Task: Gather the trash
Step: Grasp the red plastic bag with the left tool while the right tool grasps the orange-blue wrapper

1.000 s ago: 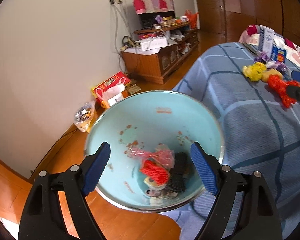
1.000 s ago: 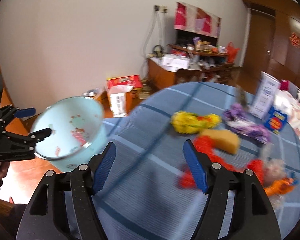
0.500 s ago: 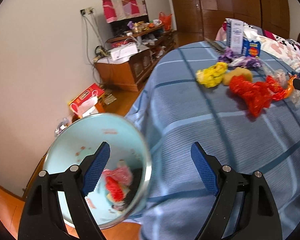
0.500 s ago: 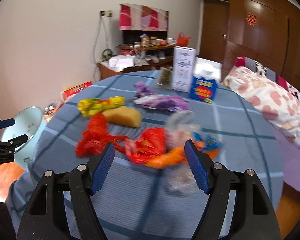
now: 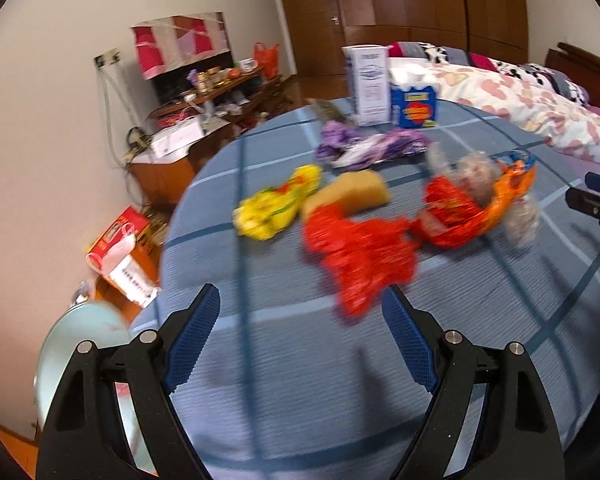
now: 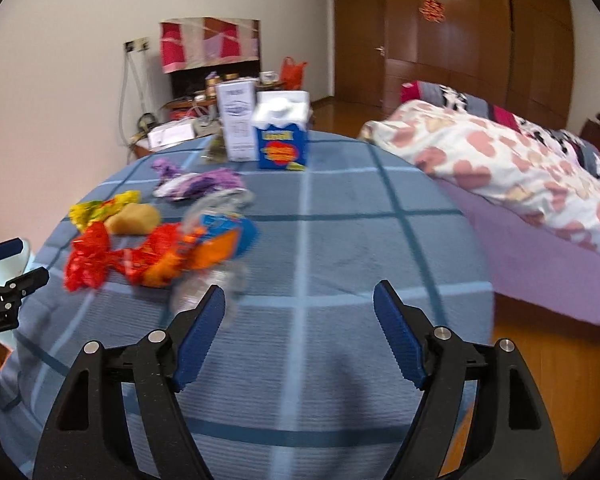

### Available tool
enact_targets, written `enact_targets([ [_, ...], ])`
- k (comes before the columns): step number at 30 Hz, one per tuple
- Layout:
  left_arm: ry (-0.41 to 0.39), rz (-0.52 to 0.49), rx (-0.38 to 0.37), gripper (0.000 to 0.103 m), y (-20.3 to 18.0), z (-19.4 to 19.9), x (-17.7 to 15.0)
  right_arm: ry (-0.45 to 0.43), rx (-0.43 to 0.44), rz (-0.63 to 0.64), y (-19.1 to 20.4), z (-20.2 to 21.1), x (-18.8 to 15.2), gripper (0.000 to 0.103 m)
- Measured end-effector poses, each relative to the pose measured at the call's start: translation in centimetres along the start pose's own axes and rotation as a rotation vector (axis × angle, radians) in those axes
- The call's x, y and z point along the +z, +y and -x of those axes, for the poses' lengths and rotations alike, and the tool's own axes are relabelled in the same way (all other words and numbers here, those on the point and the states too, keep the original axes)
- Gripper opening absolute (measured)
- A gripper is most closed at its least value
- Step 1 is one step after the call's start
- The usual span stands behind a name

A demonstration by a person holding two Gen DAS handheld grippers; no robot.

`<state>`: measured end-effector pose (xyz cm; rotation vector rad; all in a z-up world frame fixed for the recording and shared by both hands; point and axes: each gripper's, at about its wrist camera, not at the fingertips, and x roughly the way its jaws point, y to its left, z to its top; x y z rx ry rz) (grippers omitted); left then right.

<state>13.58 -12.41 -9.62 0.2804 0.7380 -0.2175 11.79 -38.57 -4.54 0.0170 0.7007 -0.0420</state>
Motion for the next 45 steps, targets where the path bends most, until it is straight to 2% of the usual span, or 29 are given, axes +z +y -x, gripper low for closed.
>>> enact_targets([
  [6, 0.029, -0.041, -0.033, 0.081, -3.2, -2.0, 1.3, 0.0, -0.009, -0.051, -2.5, 0.0, -0.9, 0.078],
  [7, 0.043, -0.044, -0.038, 0.078, -3.5, -2.6, 1.4, -0.002, -0.008, -0.056, -2.7, 0.1, -0.9, 0.079],
  [8, 0.05, -0.049, -0.043, 0.061, -3.7, -3.0, 1.5, -0.004, -0.005, -0.061, -2.9, 0.2, -1.1, 0.079],
  [10, 0.086, -0.052, -0.073, 0.038, -3.7, -3.7, 1.4, -0.01, 0.003, -0.068, -3.2, 0.3, -1.2, 0.08],
  [11, 0.098, -0.047, -0.092, 0.022, -3.5, -4.0, 1.3, -0.011, 0.005, -0.07, -3.2, 0.4, -1.2, 0.08],
  [12, 0.106, -0.051, -0.1, 0.015, -3.4, -4.1, 1.1, -0.011, 0.007, -0.072, -3.3, 0.4, -1.2, 0.08],
  [14, 0.101, -0.051, -0.098, 0.009, -3.0, -3.9, 1.0, -0.011, 0.012, -0.08, -3.4, 0.3, -1.2, 0.08],
  [20, 0.036, -0.07, -0.084, 0.007, -1.1, -0.7, 0.5, -0.02, 0.029, -0.072, -2.4, 0.6, -0.7, 0.08],
  [24, -0.023, -0.07, -0.044, 0.007, 0.3, 1.7, 0.2, -0.032, 0.046, -0.058, -1.1, 0.6, 0.1, 0.08],
  [28, -0.05, -0.058, -0.007, 0.007, 1.7, 2.7, -0.1, -0.041, 0.061, -0.041, 0.4, 0.1, 1.3, 0.08],
  [36, -0.033, 0.006, 0.044, 0.007, 6.0, 3.1, -1.3, -0.002, 0.091, 0.004, 3.9, -2.8, 3.3, 0.08],
  [41, -0.017, 0.016, 0.059, 0.007, 7.6, 3.4, -2.7, 0.055, 0.087, 0.018, 5.2, -4.5, 3.6, 0.079],
  [43, -0.013, 0.027, 0.06, 0.007, 8.1, 3.5, -3.1, 0.065, 0.105, 0.015, 5.2, -4.6, 3.5, 0.072],
  [44, -0.012, 0.032, 0.061, 0.007, 8.3, 3.6, -3.3, 0.07, 0.118, 0.015, 5.3, -4.6, 3.4, 0.051],
  [45, -0.012, 0.039, 0.062, 0.007, 8.6, 3.7, -3.4, 0.081, 0.131, 0.016, 5.4, -4.7, 3.3, 0.047],
])
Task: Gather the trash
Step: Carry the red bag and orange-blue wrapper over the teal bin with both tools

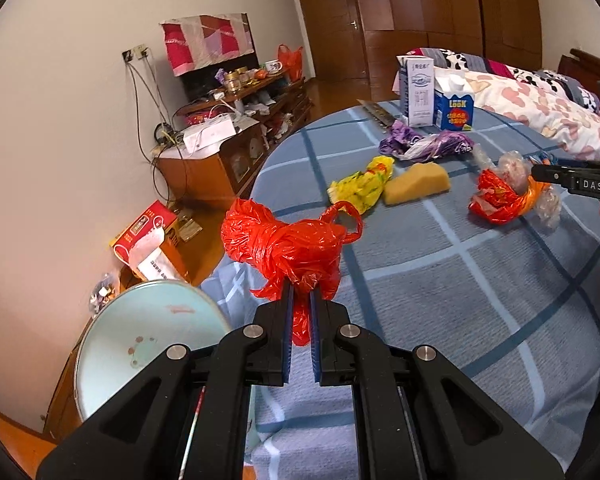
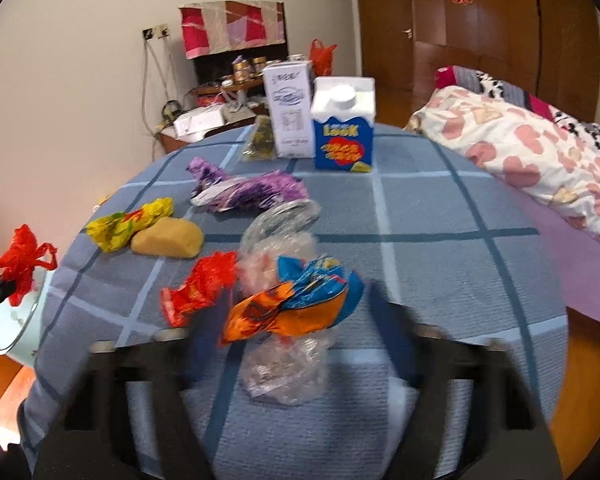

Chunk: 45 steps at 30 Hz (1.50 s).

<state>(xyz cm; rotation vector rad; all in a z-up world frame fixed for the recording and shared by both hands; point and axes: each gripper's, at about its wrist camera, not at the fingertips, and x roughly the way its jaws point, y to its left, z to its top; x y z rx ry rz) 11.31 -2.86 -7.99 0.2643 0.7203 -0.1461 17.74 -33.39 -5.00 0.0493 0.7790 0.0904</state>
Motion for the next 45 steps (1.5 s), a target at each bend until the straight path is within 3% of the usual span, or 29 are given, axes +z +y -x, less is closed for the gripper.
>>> enact_targets([
  [5, -0.015, 0.014, 0.002, 0.007, 0.8, 0.8, 0.0, -0.02, 0.019, 0.026, 1.0, 0.8, -0.3, 0.035],
  [16, -0.036, 0.031, 0.041, 0.007, 3.1, 2.5, -0.9, -0.157, 0.088, 0.094, 4.8, 4.4, 1.0, 0.034],
  [45, 0.017, 0.121, 0.163, 0.007, 10.5, 3.6, -4.9, -0.172, 0.281, 0.233, 17.4, 1.6, 2.8, 0.034],
])
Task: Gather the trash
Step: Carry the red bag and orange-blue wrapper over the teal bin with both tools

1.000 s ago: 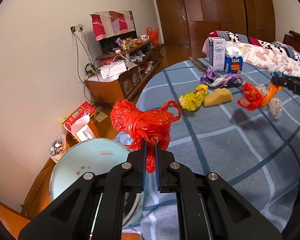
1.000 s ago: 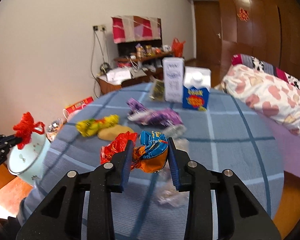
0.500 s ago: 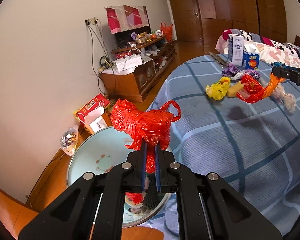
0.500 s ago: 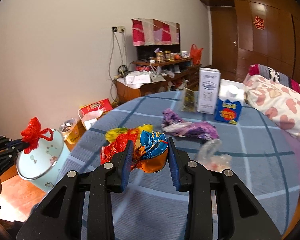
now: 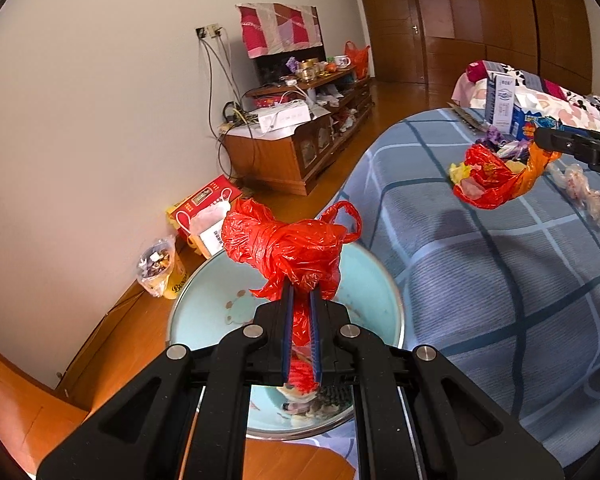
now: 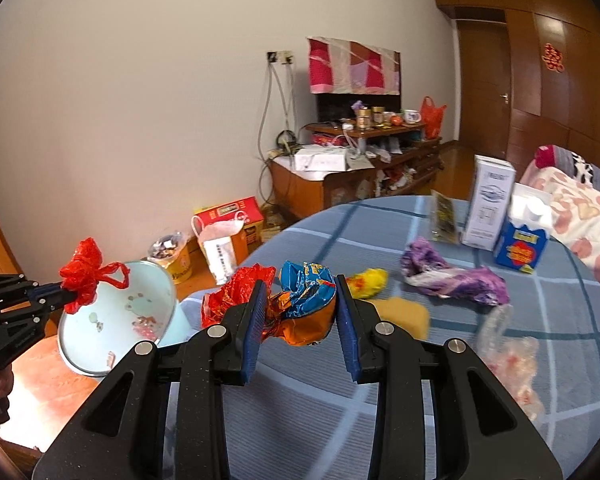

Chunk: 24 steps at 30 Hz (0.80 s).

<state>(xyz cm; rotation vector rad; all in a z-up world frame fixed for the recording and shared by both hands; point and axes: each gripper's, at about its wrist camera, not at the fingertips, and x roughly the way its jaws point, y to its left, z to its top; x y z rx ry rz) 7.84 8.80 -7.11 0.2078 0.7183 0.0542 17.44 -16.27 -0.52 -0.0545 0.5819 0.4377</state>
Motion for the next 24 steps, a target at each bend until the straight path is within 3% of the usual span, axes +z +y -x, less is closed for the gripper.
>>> enact_targets([
  [24, 0.038, 0.056, 0.088, 0.007, 4.8, -0.2, -1.8, 0.029, 0.115, 0.101, 7.9, -4.4, 0.9, 0.034],
])
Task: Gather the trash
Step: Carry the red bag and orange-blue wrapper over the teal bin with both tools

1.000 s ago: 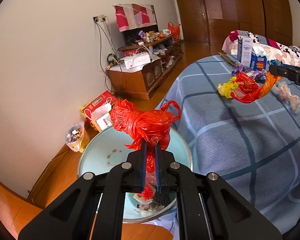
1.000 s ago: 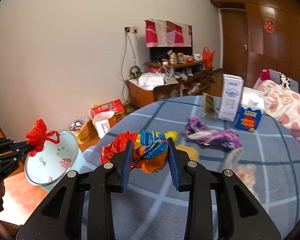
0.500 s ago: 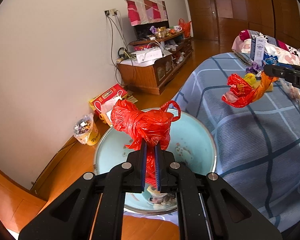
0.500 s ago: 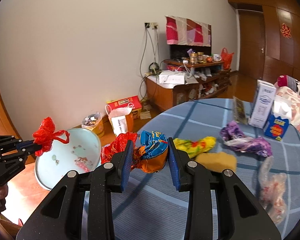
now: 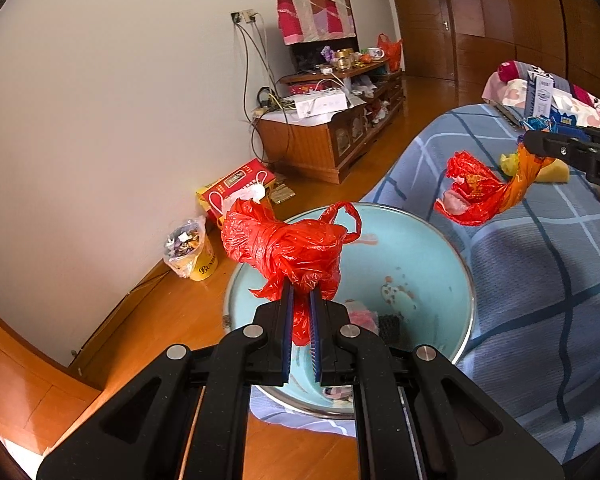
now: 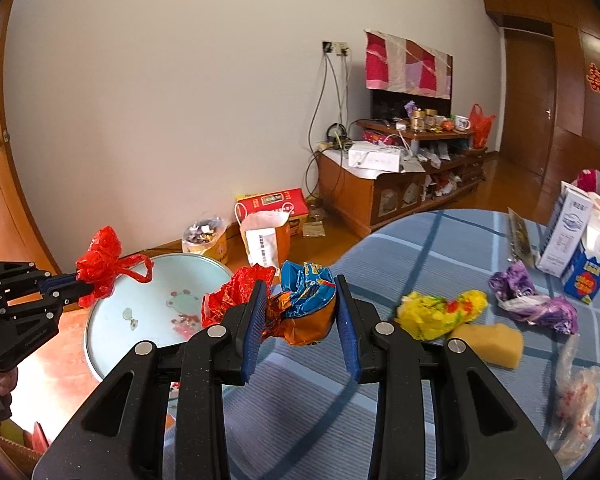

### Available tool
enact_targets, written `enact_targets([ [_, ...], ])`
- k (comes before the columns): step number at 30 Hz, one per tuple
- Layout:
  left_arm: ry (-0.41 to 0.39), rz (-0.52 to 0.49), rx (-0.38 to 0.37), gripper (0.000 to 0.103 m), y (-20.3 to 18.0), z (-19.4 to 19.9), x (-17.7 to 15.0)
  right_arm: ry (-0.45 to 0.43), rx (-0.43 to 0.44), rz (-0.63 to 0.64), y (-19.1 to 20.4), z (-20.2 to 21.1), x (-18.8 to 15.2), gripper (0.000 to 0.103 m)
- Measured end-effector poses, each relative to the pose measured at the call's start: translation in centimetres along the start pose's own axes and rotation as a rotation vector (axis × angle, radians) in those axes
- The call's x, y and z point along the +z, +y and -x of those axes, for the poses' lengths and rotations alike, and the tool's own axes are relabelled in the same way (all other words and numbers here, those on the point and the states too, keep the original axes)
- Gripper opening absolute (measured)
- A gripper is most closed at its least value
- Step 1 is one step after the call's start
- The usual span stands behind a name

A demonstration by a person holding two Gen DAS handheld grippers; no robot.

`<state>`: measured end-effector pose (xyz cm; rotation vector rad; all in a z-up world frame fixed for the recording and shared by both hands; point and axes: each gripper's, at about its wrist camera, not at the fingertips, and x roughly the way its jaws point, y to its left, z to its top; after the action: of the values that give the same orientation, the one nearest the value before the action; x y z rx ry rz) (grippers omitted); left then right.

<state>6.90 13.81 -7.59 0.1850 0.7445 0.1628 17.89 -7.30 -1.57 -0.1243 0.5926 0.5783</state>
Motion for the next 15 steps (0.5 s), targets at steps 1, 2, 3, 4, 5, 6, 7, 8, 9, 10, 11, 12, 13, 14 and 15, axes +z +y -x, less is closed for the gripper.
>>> enact_targets([
  [1, 0.002, 0.003, 0.002, 0.007, 0.1, 0.0, 0.0, 0.0, 0.002, 0.004, 0.2, -0.1, 0.0, 0.034],
  [2, 0.002, 0.006, 0.004, 0.007, 0.3, -0.1, -0.1, 0.0, 0.003, 0.008, 0.4, -0.2, 0.1, 0.034],
  [3, 0.003, 0.008, 0.005, 0.007, 0.5, -0.1, -0.1, 0.001, 0.005, 0.013, 0.7, -0.3, 0.1, 0.034],
  [4, 0.004, 0.012, 0.008, 0.007, 0.6, -0.1, -0.1, 0.003, 0.008, 0.018, 0.9, -0.5, 0.2, 0.034],
  [5, 0.003, 0.015, 0.009, 0.007, 0.8, 0.0, -0.1, 0.004, 0.009, 0.023, 1.1, -0.6, 0.2, 0.034],
  [6, 0.003, 0.017, 0.011, 0.007, 0.9, -0.1, 0.0, 0.005, 0.01, 0.029, 1.4, -0.8, 0.2, 0.034],
  [7, 0.003, 0.021, 0.012, 0.007, 1.1, -0.1, -0.1, 0.005, 0.012, 0.034, 1.5, -1.0, 0.3, 0.034],
  [8, 0.003, 0.023, 0.013, 0.007, 1.2, 0.0, -0.1, 0.006, 0.014, 0.04, 1.7, -1.1, 0.3, 0.034],
  [9, 0.003, 0.025, 0.014, 0.007, 1.3, 0.0, -0.1, 0.007, 0.016, 0.044, 1.9, -1.3, 0.3, 0.034],
  [10, 0.004, 0.026, 0.016, 0.007, 1.3, 0.0, 0.0, 0.008, 0.018, 0.047, 1.9, -1.4, 0.3, 0.034],
  [11, 0.004, 0.028, 0.017, 0.007, 1.2, 0.0, -0.1, 0.01, 0.02, 0.052, 2.1, -1.6, 0.3, 0.034],
  [12, 0.004, 0.031, 0.017, 0.007, 1.3, -0.1, -0.1, 0.011, 0.02, 0.057, 2.3, -1.7, 0.3, 0.034],
  [13, 0.003, 0.033, 0.019, 0.007, 1.4, 0.0, -0.1, 0.011, 0.021, 0.061, 2.5, -1.8, 0.2, 0.034],
  [14, 0.004, 0.035, 0.019, 0.007, 1.6, 0.0, -0.2, 0.012, 0.023, 0.064, 2.7, -1.9, 0.2, 0.034],
  [15, 0.004, 0.037, 0.019, 0.007, 1.7, 0.0, -0.2, 0.013, 0.023, 0.068, 2.9, -2.0, 0.2, 0.034],
])
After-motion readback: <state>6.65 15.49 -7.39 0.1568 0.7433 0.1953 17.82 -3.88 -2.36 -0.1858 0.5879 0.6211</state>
